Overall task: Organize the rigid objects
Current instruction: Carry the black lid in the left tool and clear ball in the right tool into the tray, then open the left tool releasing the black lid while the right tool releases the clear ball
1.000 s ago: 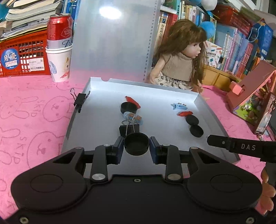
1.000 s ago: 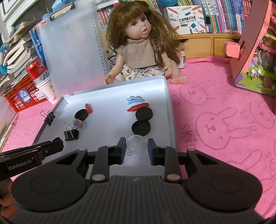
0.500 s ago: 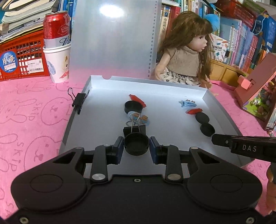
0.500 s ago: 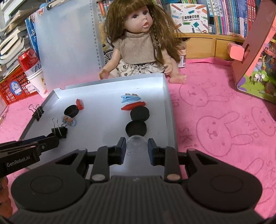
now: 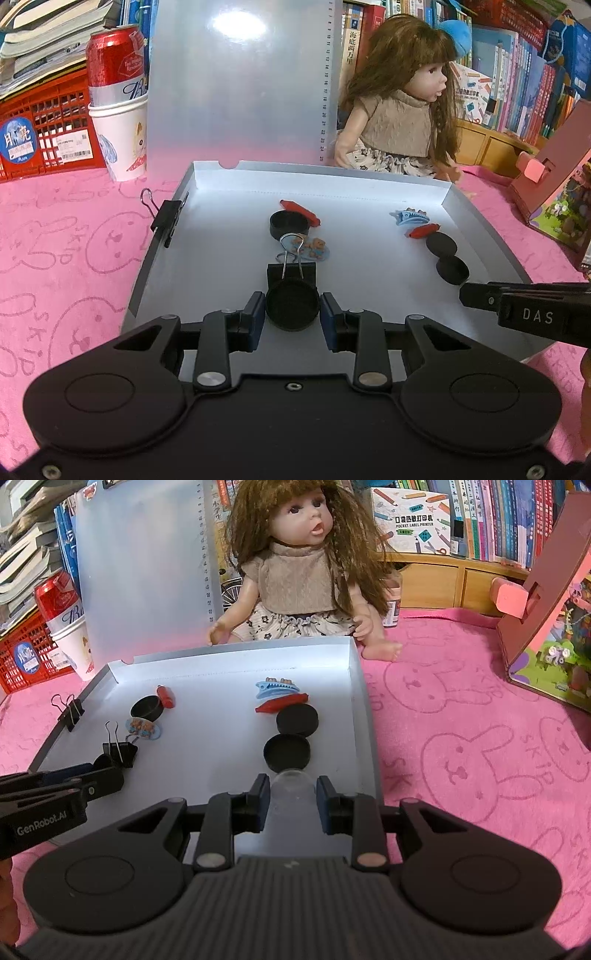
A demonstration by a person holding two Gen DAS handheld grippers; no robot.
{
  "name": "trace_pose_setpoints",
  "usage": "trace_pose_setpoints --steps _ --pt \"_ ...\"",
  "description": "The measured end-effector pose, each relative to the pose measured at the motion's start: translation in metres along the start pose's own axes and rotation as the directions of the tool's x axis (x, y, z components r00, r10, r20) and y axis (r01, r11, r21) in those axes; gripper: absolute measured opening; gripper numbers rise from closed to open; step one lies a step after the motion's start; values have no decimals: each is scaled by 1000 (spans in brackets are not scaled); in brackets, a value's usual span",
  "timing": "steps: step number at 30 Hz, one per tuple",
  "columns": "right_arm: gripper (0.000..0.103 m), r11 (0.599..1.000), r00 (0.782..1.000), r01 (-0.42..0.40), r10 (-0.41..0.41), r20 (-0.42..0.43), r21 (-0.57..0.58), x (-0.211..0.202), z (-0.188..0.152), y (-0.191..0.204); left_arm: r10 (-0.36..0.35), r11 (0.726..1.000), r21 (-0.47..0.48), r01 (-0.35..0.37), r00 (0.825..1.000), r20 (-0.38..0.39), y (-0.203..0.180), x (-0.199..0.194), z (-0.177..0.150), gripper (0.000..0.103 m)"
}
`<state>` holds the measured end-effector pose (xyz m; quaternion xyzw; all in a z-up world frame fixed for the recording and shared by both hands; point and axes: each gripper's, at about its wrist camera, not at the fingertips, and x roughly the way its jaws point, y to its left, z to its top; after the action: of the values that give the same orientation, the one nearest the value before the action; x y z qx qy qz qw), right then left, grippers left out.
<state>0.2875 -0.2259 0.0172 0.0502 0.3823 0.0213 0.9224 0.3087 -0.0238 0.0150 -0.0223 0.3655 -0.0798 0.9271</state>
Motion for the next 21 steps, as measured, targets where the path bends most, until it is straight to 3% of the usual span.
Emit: trace_pose_setpoints --steps 6,8,11,15,17,21 --pt "38 1000 1000 5 -5 10 -6 0 0 0 2 1000 10 -2 1000 2 -3 1 -1 31" --pt "52 1000 1000 1 -1 18 5 -2 -1 -2 10 1000 24 -10 1000 11 -4 0 -3 33" --pt "60 1000 999 -7 7 33 4 -7 -2 -4 16 999 35 -17 1000 20 -4 -6 -4 49" --pt "70 1000 998 -14 16 68 -23 -22 -4 -3 6 999 32 -7 998 56 0 -21 -4 60" --pt "76 999 996 -28 30 84 -31 -30 -5 -3 3 1000 25 -5 998 66 2 -30 -5 70" --pt "83 996 991 -53 61 118 -74 -51 -13 0 7 999 35 -10 996 86 5 -50 -11 77"
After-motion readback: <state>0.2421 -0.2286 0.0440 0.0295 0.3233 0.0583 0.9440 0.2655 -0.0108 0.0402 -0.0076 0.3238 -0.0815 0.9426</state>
